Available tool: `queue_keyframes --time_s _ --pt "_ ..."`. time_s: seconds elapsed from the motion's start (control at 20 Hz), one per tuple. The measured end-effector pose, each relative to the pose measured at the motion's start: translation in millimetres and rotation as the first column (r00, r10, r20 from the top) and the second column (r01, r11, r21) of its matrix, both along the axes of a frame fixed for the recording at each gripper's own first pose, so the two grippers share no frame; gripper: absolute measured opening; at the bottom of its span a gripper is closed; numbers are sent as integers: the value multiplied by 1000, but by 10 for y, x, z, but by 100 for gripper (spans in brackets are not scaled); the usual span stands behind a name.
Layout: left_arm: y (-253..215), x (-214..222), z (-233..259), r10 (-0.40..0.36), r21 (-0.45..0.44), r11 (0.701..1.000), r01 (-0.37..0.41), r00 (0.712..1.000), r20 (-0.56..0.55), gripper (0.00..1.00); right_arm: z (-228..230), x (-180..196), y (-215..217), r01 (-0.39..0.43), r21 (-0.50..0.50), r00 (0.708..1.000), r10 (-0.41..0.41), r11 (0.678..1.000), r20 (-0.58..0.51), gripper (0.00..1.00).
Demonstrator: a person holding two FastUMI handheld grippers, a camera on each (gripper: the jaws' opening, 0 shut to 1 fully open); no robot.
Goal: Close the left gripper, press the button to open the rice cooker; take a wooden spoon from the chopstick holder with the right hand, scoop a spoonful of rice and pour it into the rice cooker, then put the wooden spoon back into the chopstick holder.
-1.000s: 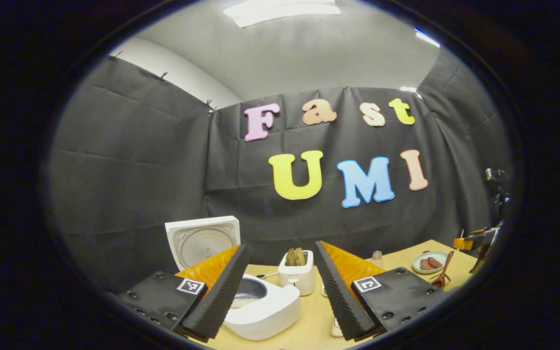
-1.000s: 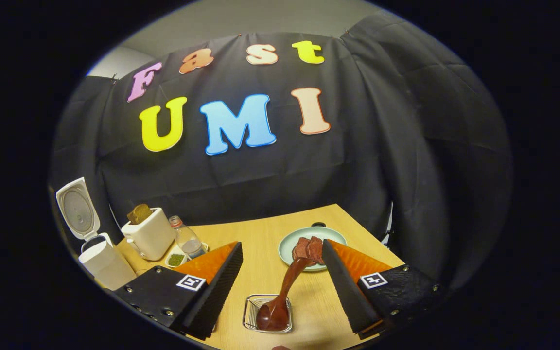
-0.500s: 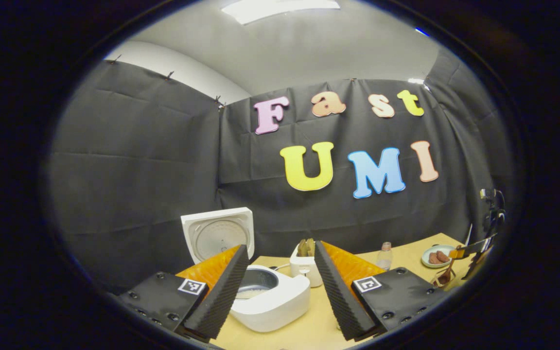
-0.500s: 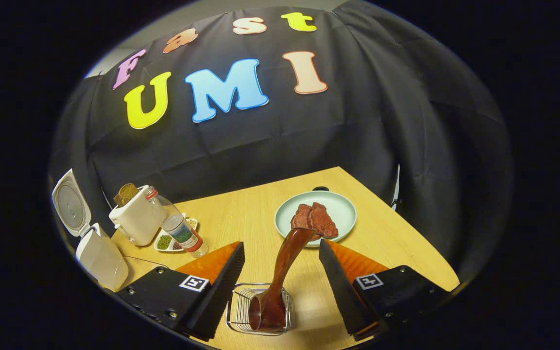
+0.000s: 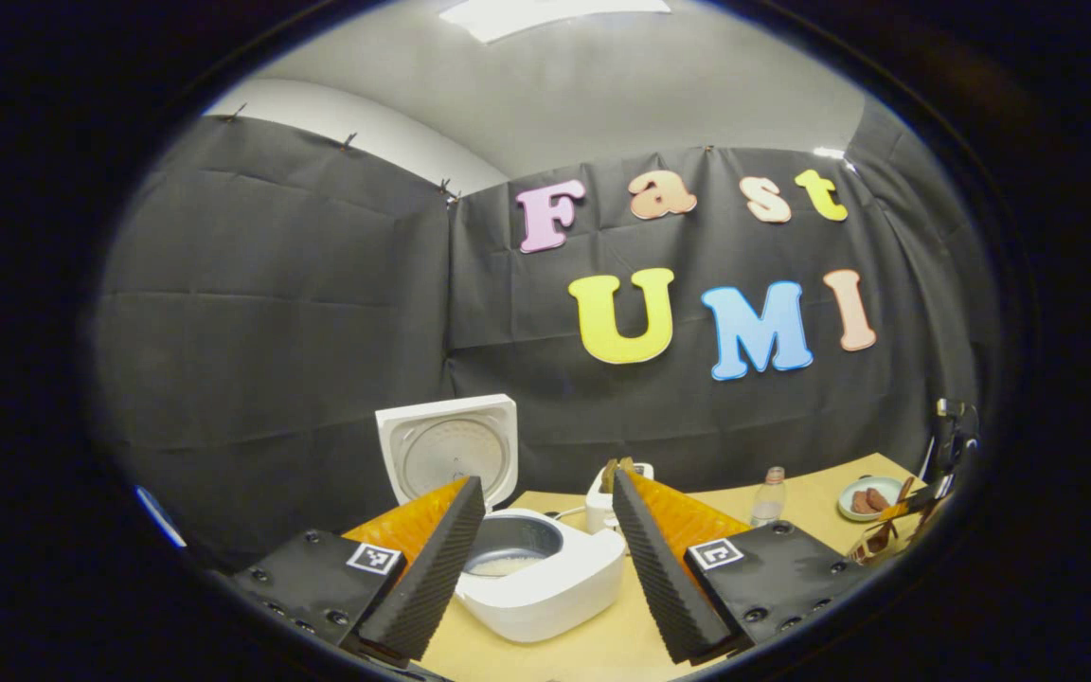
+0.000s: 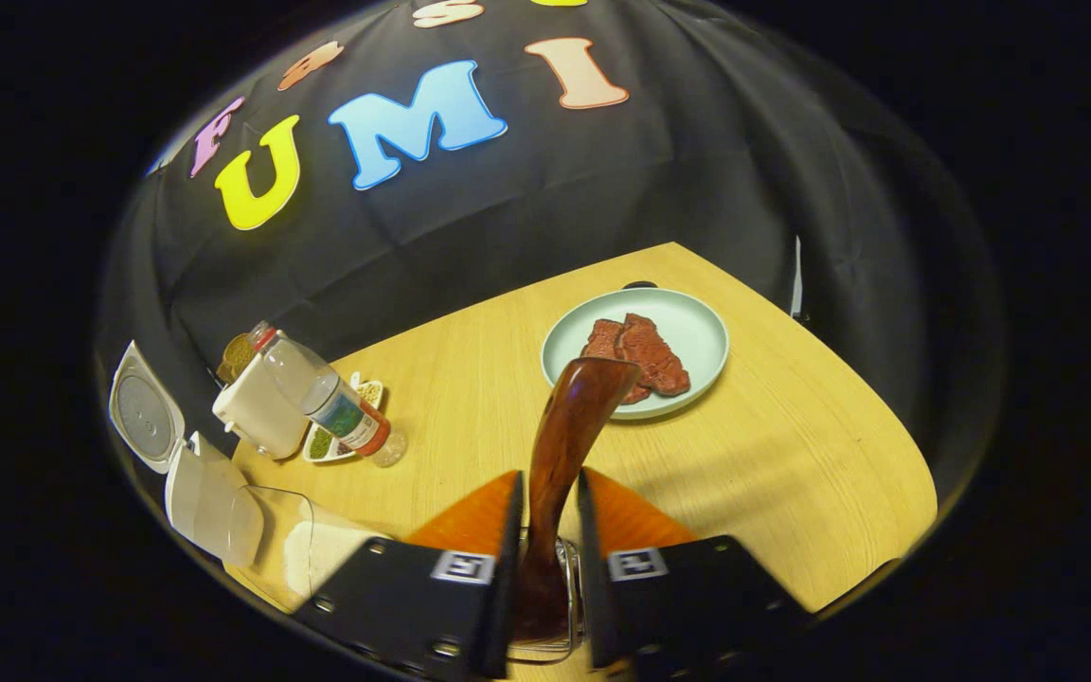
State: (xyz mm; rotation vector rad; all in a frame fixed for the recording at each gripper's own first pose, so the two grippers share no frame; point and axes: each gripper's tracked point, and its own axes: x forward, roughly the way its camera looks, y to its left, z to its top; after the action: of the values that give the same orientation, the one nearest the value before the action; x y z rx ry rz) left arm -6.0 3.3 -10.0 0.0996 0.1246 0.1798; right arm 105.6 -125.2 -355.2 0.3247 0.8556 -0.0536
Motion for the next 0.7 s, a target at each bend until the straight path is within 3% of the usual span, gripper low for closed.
queue_keyframes --time_s 0.05,0.1,0.15,0.25,0.7 --pt "18 -3 -8 2 0 1000 -2 1000 -4 95 77 -21 -11 -2 -9 1000 2 1000 14 23" --pt "23 -11 -27 0 -1 1000 0 1000 -9 94 31 19 -22 20 -14 999 -20 1000 28 27" --pt "36 -21 -59 -2 -4 1000 2 1000 -14 94 134 -38 65 -2 10 1000 2 1000 31 14" --pt "57 -3 -63 -6 -4 1000 6 1000 -11 95 216 -59 71 -14 -13 998 15 1000 53 9" --pt "45 254 -116 -118 -58 991 118 993 7 94 1092 -146 214 -27 -99 980 46 995 192 8"
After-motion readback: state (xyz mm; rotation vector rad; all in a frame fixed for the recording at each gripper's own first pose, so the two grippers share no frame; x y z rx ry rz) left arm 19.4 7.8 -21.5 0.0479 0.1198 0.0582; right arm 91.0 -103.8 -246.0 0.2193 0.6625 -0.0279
